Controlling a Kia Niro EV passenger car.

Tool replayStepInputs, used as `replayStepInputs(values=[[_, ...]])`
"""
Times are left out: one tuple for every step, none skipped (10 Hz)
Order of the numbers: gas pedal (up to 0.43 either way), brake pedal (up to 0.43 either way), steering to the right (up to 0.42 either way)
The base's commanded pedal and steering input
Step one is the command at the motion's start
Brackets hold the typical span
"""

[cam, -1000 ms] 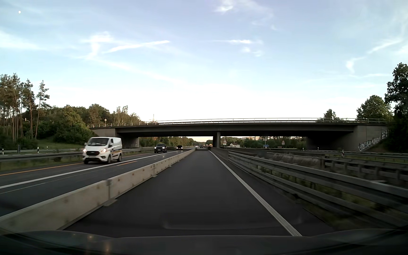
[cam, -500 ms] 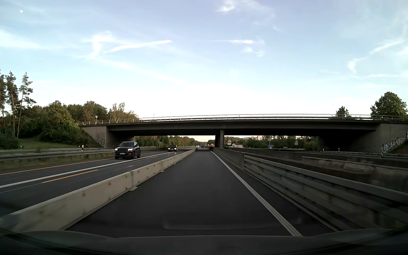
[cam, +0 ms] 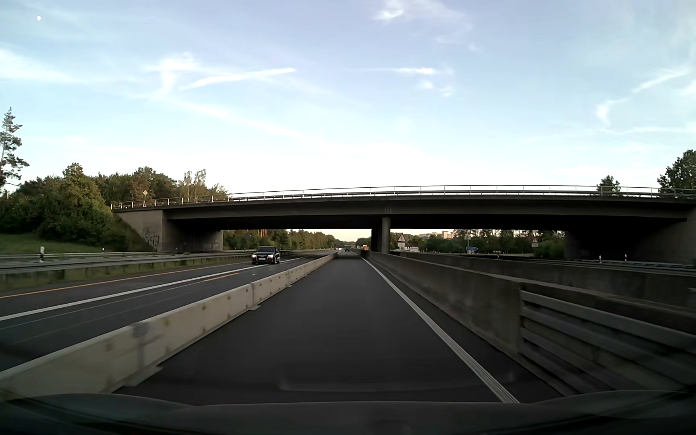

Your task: Follow the waypoints while adhering to traffic rules and regulations

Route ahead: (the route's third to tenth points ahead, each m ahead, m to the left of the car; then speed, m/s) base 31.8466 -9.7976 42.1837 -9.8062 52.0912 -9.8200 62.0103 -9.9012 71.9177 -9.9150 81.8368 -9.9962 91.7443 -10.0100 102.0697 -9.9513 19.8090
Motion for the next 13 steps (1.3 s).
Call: replayStepInputs(values=[[0.079,0.000,-0.002],[0.079,0.000,-0.002],[0.079,0.000,-0.001],[0.079,0.000,0.000],[0.079,0.000,0.000],[0.079,0.000,0.000],[0.079,0.000,0.000],[0.079,0.000,0.000],[0.079,0.000,0.000],[0.079,0.000,0.000],[0.079,0.000,0.000],[0.079,0.000,0.000],[0.079,0.000,0.000]])
